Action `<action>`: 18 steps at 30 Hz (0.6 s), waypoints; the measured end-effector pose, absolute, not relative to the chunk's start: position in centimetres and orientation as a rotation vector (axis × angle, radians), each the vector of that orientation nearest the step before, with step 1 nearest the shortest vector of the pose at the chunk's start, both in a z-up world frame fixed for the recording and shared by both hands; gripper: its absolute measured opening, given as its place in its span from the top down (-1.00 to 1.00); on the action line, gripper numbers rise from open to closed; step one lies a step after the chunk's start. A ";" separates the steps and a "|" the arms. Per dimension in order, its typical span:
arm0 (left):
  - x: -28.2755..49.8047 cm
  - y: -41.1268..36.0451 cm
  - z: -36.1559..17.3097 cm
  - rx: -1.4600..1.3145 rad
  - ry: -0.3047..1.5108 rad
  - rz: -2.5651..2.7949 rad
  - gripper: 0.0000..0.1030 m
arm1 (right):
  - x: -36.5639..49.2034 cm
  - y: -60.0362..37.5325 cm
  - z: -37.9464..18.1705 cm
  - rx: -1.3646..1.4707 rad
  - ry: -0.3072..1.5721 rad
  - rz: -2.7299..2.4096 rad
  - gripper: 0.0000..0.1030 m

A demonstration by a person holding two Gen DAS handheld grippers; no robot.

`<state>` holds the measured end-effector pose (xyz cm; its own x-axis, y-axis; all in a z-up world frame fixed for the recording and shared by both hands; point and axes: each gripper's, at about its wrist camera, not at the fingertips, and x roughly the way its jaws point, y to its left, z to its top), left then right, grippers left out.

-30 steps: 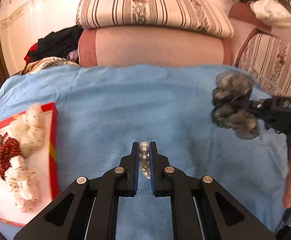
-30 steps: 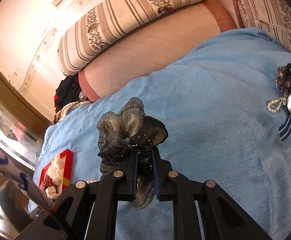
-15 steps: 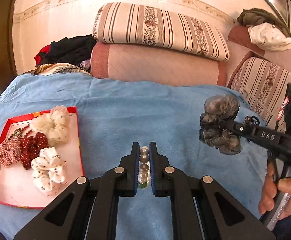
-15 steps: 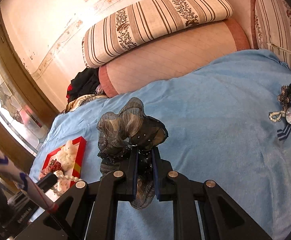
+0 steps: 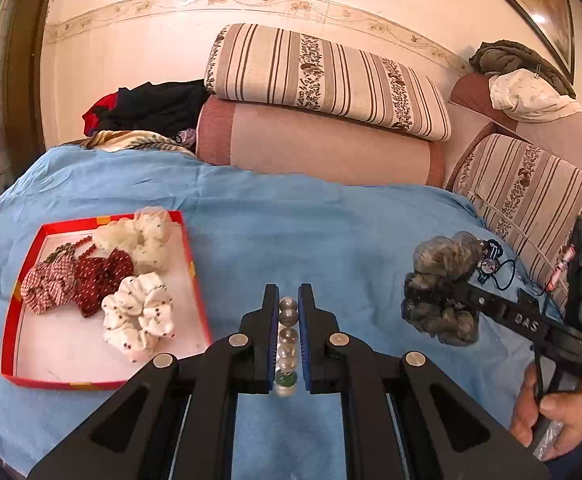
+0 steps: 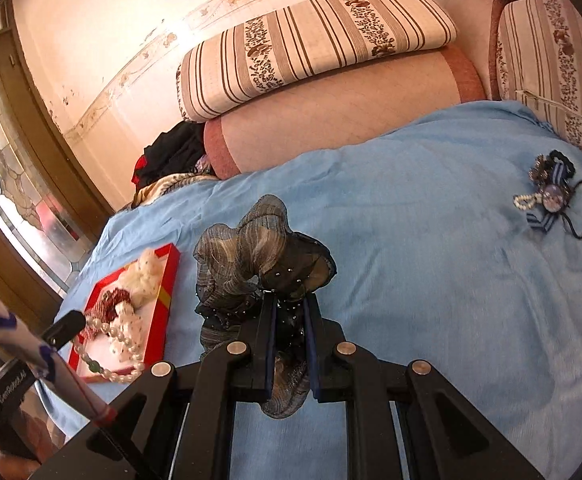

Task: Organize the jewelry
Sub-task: 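Carry the pearl bracelet and gray scrunchie over to the red tray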

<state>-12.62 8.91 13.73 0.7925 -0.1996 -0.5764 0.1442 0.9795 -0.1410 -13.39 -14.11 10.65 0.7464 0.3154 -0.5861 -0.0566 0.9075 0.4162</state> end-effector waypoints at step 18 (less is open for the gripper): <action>-18.9 10.5 16.3 -0.041 0.517 -0.137 0.82 | -21.1 -8.3 13.9 0.321 0.659 0.268 0.73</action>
